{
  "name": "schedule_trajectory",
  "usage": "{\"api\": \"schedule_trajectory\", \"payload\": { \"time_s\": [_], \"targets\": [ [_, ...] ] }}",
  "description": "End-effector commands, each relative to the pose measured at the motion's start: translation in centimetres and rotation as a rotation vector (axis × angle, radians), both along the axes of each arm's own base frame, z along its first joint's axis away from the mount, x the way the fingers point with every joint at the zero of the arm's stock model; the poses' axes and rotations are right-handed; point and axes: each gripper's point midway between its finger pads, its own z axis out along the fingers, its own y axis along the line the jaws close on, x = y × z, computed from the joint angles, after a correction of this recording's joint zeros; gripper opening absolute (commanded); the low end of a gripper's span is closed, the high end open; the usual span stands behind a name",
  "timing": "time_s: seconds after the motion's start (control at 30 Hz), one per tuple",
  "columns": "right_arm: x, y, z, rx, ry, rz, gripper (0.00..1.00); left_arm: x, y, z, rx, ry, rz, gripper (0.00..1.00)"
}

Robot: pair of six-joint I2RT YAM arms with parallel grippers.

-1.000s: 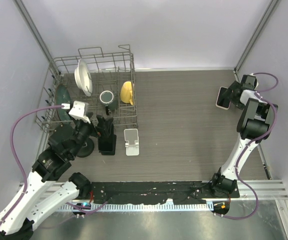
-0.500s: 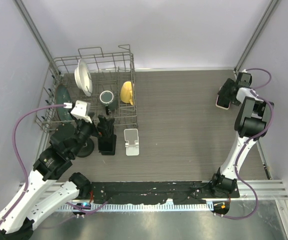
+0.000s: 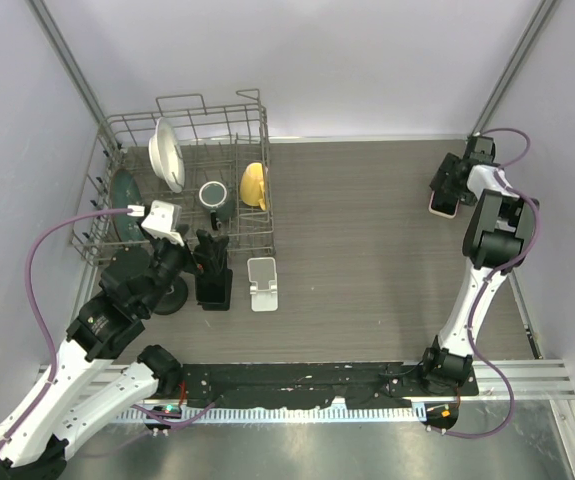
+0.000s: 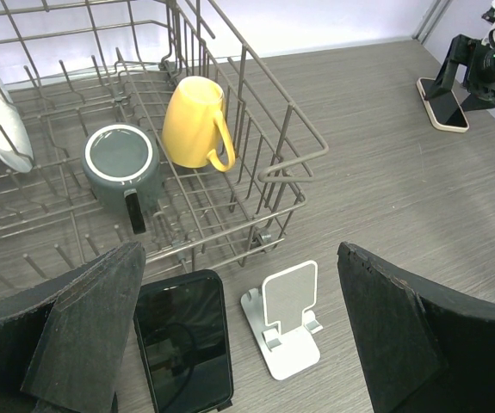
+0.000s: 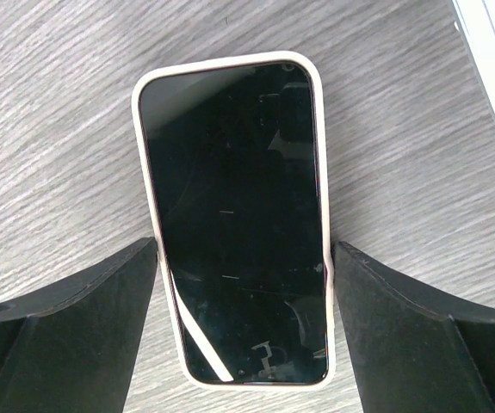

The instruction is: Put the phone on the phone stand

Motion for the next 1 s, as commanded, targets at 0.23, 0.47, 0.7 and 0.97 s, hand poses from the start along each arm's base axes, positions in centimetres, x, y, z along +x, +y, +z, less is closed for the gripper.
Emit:
{"api": "schedule_trajectory", "payload": {
  "time_s": [0.23, 0.47, 0.7, 0.97],
  "targets": [
    [-2.8, 1.0, -3.5, -0.021, 0.356, 0.02, 0.78, 0.3, -0.3, 0.5, -0.018, -0.017, -0.004, 0.98],
    [-4.6, 2.2, -6.1, -0.022, 0.498, 0.048, 0.62, 0.3, -0.3, 0.6, -0.019, -0.018, -0.004, 0.98],
    [-4.2, 3.9, -5.5, -0.02, 0.483, 0.093, 0.23, 0.4, -0.3, 0.4, -0.013, -0.012, 0.001, 0.98],
    [-1.9, 7.8, -0.2, 0.041, 0.218, 0.111, 0.01, 0.5, 0.1, 0.4, -0.009, -0.015, 0.022, 0.98]
  ]
}}
